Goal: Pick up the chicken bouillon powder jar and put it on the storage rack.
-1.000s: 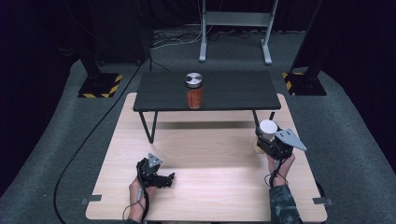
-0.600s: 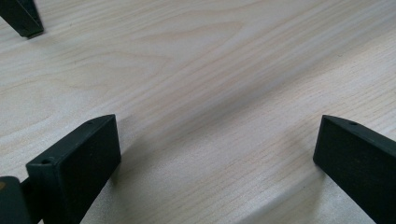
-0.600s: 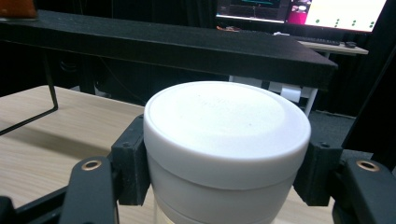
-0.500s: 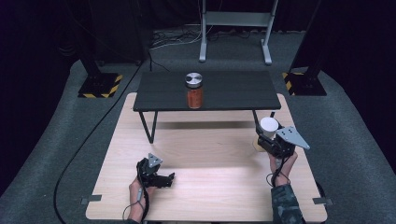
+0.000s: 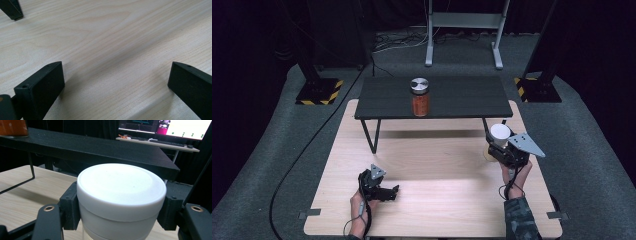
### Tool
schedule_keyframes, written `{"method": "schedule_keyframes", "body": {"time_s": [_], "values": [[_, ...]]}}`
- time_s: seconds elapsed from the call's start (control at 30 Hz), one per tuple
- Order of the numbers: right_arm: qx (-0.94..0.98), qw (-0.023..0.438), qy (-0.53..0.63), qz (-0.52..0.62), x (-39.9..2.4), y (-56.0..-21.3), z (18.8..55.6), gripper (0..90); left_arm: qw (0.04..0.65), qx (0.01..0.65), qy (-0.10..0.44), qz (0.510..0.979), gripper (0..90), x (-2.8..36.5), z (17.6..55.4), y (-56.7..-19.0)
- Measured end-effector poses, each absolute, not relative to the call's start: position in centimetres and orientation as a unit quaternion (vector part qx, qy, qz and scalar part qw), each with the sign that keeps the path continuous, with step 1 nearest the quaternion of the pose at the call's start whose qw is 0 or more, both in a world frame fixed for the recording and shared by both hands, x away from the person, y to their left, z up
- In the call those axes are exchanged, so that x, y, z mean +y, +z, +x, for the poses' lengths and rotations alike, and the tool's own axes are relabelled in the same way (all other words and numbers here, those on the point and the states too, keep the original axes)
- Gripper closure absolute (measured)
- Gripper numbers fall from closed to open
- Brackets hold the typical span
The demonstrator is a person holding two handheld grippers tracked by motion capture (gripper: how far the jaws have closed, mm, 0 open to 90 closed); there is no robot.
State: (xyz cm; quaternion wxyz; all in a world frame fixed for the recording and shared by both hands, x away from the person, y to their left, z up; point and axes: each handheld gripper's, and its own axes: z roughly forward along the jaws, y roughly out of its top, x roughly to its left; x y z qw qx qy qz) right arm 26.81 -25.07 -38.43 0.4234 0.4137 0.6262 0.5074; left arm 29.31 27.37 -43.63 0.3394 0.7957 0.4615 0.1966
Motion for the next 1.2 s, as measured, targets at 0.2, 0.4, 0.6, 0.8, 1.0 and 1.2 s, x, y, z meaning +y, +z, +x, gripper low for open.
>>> {"method": "schedule_keyframes", "body": {"time_s": [0.2,0.4,0.6,0.8,1.0,1.2], "values": [[0.627,0.426,0.509,0.408,-25.1,-37.8,26.7,33.0,0.34,0.462,0.197,0.795,0.3,27.4,29.3,-43.7],[0.627,0.427,0.509,0.406,-25.1,-37.1,26.6,33.0,0.34,0.462,0.197,0.795,0.2,27.4,29.3,-43.7],[0.627,0.427,0.509,0.406,-25.2,-36.5,26.5,32.9,0.34,0.462,0.197,0.795,0.3,27.4,29.3,-43.7],[0.627,0.429,0.509,0.404,-25.3,-36.0,26.5,32.9,0.34,0.462,0.197,0.795,0.2,27.4,29.3,-43.6],[0.628,0.429,0.509,0.403,-25.4,-35.5,26.4,32.9,0.34,0.462,0.196,0.795,0.2,27.4,29.3,-43.6],[0.629,0.43,0.508,0.401,-25.4,-35.1,26.4,32.9,0.34,0.462,0.196,0.795,0.2,27.4,29.3,-43.6]]}}
